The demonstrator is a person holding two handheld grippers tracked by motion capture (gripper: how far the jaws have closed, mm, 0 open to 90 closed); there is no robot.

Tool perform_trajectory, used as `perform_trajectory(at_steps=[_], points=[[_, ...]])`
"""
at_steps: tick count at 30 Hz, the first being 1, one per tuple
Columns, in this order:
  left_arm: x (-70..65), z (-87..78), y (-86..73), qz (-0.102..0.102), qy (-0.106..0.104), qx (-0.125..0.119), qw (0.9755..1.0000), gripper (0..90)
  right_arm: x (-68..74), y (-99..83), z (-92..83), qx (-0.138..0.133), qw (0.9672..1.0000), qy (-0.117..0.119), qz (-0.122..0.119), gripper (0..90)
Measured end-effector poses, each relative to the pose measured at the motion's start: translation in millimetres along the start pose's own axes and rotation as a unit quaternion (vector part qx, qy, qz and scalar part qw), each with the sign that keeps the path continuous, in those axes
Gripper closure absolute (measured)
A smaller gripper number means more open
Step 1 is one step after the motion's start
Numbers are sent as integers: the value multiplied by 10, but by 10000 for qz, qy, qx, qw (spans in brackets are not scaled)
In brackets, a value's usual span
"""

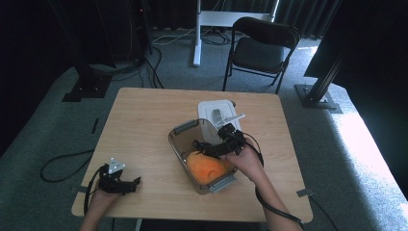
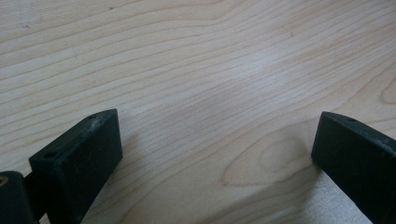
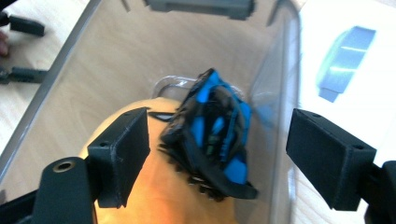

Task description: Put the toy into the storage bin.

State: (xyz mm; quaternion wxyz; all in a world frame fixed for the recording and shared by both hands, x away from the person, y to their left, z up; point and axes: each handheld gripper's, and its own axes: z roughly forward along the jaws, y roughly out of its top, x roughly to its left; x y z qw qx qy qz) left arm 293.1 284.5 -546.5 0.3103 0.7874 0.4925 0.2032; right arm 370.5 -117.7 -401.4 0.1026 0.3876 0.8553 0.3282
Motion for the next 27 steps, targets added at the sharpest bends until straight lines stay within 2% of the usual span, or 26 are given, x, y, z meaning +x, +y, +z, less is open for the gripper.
perform_trajectory(at_steps=[12,13,18,27], points=[[0,0,0,1,0,2,10000,22,-259,-85,-85,-71,9994,-141,307,207],[0,0,0,0,0,2,10000,22,-312,-108,-97,-104,9991,-147,392,206],[0,-1,0,-1,-4,8,10000,22,-391,-144,-113,-125,9987,-203,444,206],[0,-1,0,-1,-3,8,10000,22,-632,-274,-127,-155,9966,-356,732,206]])
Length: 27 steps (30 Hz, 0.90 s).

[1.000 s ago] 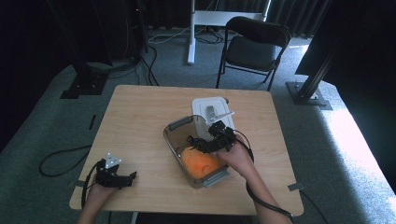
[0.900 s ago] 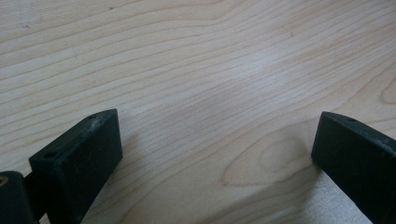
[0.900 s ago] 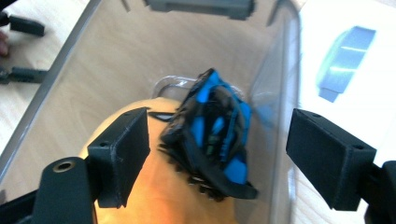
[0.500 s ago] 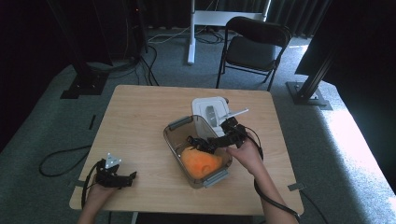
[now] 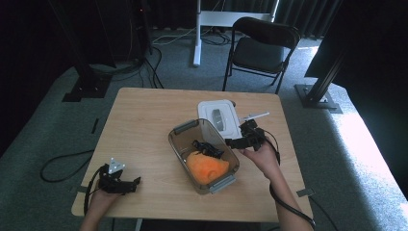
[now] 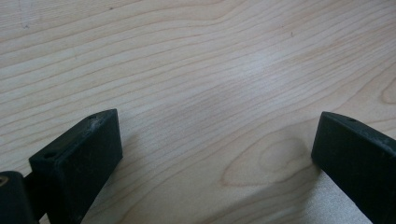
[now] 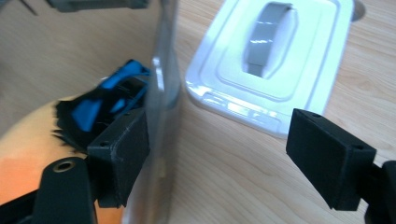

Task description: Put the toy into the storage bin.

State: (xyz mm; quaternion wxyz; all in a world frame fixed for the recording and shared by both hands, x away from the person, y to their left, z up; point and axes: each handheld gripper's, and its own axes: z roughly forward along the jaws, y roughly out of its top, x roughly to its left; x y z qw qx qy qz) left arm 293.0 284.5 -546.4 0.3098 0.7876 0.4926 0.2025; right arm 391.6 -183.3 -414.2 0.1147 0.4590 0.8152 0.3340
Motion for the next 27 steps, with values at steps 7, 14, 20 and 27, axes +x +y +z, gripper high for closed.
perform_trajectory(at_steps=[7,14,20,27], points=[[0,0,0,1,0,0,10000,22,-172,-57,72,60,9998,-90,181,205],[0,0,0,-1,-1,-1,10000,22,-243,-87,202,131,9995,-116,271,178],[0,0,0,0,0,0,10000,22,-299,-106,317,110,9993,-121,343,178],[0,0,0,1,0,-1,10000,22,-333,-120,436,74,9993,-120,356,178]])
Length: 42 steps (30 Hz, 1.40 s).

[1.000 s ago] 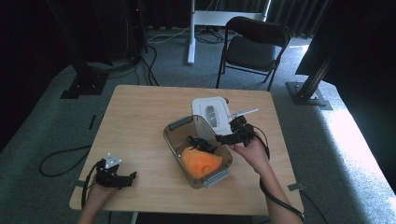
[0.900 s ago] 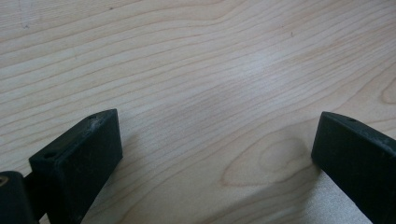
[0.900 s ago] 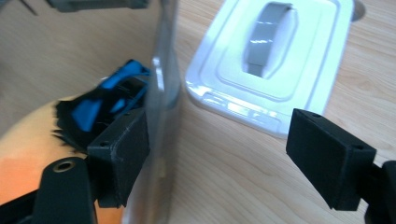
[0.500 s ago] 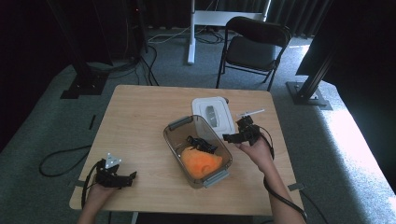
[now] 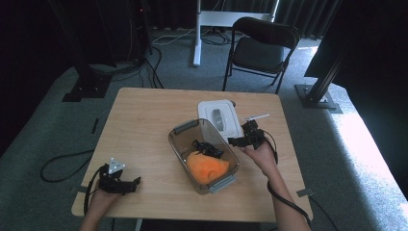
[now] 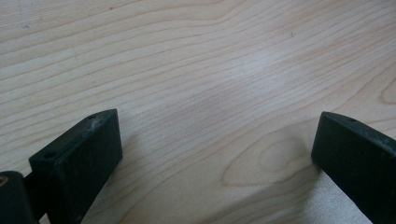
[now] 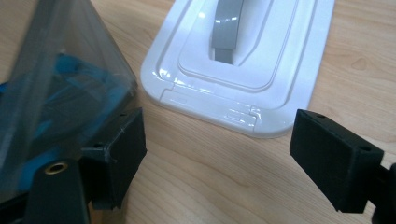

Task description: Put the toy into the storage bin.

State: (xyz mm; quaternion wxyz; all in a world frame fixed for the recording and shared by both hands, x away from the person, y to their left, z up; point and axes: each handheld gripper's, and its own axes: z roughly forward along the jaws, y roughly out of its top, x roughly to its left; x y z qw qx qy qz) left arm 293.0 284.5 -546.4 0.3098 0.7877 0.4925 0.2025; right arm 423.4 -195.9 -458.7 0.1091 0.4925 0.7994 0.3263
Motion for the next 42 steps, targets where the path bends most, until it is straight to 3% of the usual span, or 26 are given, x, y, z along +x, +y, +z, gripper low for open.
perform_trajectory(at_steps=[19,42], points=[[0,0,0,-2,0,0,10000,22,10,139,280,112,9999,44,-62,178],[0,0,0,-1,-1,-1,10000,22,46,303,456,164,9998,28,-126,180]])
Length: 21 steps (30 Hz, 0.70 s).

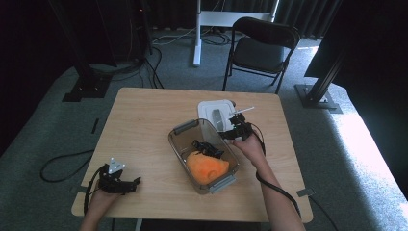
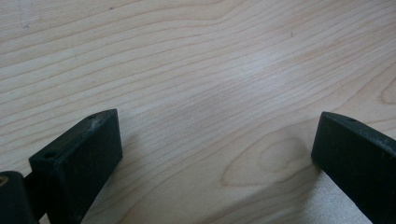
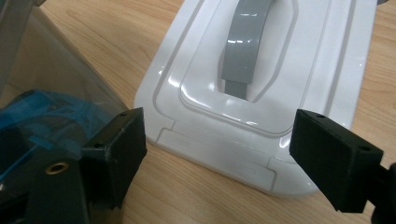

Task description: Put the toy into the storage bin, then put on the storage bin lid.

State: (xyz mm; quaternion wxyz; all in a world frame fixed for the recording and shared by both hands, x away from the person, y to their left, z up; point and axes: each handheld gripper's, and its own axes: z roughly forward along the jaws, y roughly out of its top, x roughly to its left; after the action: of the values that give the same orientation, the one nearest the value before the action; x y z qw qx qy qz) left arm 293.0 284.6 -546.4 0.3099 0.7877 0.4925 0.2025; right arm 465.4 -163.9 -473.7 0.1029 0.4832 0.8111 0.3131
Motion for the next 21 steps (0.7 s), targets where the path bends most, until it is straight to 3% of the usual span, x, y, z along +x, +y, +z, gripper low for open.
perform_trajectory(at_steps=[21], points=[[0,0,0,0,0,0,10000,22,-4,73,50,-20,10000,-97,-11,180]])
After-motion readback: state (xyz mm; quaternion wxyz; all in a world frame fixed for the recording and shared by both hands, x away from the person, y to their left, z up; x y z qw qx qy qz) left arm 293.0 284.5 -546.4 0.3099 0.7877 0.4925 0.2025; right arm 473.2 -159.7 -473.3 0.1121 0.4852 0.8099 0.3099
